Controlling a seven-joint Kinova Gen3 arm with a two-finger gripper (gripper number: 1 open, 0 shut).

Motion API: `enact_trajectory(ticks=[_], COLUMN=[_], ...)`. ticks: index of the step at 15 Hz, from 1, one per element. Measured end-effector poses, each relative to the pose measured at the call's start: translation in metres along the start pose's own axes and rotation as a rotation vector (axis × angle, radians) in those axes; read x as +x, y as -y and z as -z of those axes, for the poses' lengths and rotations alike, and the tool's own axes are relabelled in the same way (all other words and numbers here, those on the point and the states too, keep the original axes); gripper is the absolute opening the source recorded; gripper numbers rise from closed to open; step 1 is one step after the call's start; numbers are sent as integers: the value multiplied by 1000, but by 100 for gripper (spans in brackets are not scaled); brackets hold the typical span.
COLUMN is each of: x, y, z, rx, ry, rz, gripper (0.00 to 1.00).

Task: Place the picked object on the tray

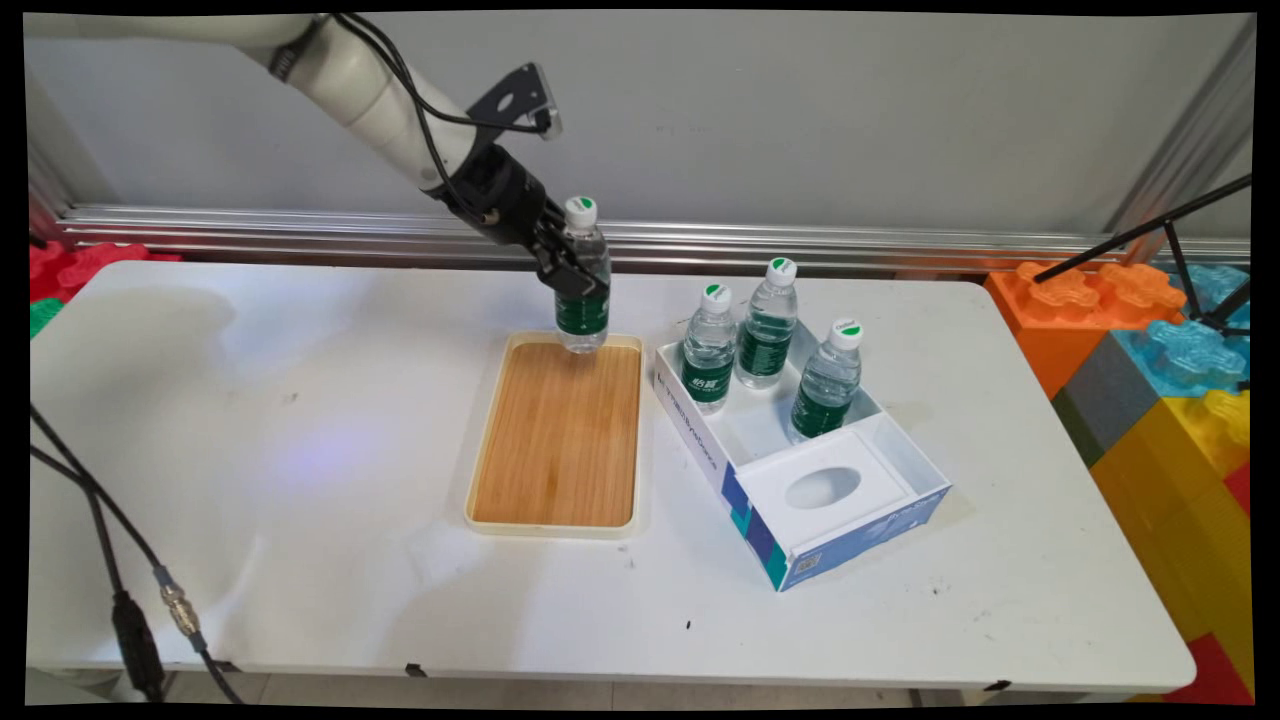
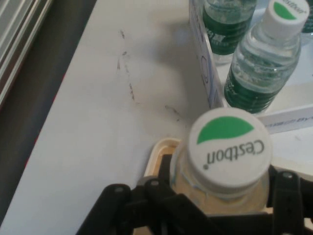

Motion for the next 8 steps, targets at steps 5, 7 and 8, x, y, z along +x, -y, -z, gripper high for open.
enact_trajectory(ticks=[5,7,8], x=[-10,-13,-14], y=[11,14,15], z=[-21,-28,-31], rx=[-10,-16,-17], ry=[-9,-14,-16], rz=[-19,-27,-30], gripper=[0,0,0])
